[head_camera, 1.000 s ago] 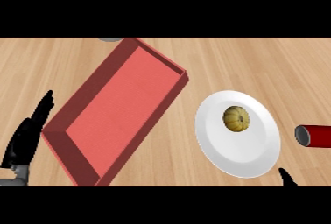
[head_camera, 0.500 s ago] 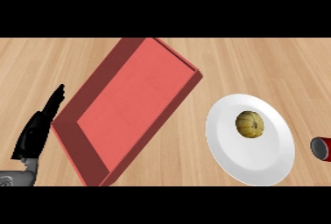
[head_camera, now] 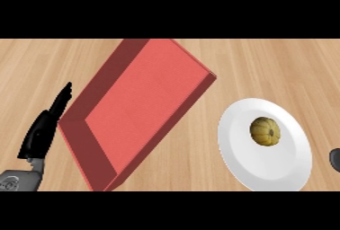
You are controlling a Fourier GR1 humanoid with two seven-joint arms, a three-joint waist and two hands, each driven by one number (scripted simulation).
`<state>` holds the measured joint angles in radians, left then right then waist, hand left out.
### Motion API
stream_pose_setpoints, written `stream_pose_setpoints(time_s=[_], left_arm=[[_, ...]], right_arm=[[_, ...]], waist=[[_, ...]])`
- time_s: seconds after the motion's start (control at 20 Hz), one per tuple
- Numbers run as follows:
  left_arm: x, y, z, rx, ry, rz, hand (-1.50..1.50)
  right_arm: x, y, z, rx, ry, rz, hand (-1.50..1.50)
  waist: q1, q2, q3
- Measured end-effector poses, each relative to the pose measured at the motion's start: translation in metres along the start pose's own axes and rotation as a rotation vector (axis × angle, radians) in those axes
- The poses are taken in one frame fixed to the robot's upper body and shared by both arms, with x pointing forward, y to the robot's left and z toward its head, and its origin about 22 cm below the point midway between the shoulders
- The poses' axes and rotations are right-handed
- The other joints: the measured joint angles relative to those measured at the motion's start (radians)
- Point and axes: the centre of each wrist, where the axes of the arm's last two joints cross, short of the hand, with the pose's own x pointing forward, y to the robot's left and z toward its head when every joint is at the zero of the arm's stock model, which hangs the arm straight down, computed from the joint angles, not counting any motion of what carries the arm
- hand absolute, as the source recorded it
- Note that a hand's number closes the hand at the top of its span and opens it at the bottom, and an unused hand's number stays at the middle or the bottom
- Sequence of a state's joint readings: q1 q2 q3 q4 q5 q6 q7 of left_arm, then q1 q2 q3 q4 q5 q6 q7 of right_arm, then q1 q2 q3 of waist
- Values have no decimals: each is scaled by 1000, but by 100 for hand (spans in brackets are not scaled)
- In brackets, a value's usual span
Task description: Pick the squash from the plate and place it in the cardboard box
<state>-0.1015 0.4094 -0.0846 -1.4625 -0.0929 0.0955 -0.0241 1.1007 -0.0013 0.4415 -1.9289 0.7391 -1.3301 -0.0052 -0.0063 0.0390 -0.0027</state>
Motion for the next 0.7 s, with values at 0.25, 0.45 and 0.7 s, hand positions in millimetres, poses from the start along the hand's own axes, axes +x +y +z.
stream_pose_setpoints(time_s=[0.25,0.45,0.7], left_arm=[[4,-4,-4,-12,-18,-2,0],[6,-6,-8,-25,-20,-2,0],[8,-9,-11,-34,-24,-1,0]], right_arm=[[8,-13,4,2,66,13,-150],[15,-19,2,9,99,9,-150],[20,-20,-6,16,106,21,-150]], waist=[[20,7,1],[33,8,1],[43,8,1]])
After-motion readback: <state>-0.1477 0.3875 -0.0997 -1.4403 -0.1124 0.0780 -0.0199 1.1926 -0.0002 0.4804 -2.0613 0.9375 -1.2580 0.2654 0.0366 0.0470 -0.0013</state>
